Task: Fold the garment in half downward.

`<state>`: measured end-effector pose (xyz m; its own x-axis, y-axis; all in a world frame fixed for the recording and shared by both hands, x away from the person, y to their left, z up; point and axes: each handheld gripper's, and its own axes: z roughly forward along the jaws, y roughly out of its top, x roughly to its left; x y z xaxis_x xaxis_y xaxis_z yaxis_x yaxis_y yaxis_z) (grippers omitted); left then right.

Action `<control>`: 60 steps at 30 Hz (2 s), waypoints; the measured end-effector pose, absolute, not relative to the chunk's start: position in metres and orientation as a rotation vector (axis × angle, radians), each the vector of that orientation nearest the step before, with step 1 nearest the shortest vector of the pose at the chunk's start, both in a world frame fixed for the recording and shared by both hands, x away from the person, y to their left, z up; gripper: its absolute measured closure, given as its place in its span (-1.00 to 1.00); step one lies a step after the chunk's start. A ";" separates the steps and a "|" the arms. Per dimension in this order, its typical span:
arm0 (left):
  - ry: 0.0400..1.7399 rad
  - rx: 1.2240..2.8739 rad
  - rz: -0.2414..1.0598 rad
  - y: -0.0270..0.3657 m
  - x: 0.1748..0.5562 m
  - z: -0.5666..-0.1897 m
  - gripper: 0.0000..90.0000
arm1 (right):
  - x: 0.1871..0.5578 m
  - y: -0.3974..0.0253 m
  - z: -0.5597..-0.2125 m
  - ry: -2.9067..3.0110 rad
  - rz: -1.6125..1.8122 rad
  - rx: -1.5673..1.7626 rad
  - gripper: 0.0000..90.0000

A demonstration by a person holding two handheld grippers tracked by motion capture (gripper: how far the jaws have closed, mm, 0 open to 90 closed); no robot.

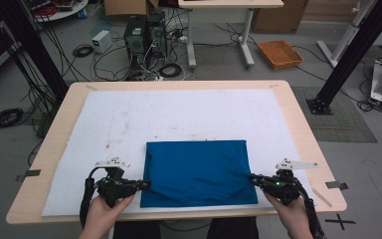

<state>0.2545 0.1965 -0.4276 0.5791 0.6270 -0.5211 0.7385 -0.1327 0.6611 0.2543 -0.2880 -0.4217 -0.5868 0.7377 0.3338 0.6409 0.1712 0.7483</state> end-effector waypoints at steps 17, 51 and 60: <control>1.121 1.927 -0.009 0.196 0.243 -0.435 0.94 | 0.242 -0.286 -0.437 2.362 1.290 1.360 0.76; 1.294 1.902 0.425 0.183 0.382 -0.448 0.25 | 0.394 -0.269 -0.447 2.121 1.149 1.547 0.51; 1.257 1.927 0.431 0.177 0.377 -0.448 0.92 | 0.389 -0.266 -0.450 2.145 1.128 1.479 0.92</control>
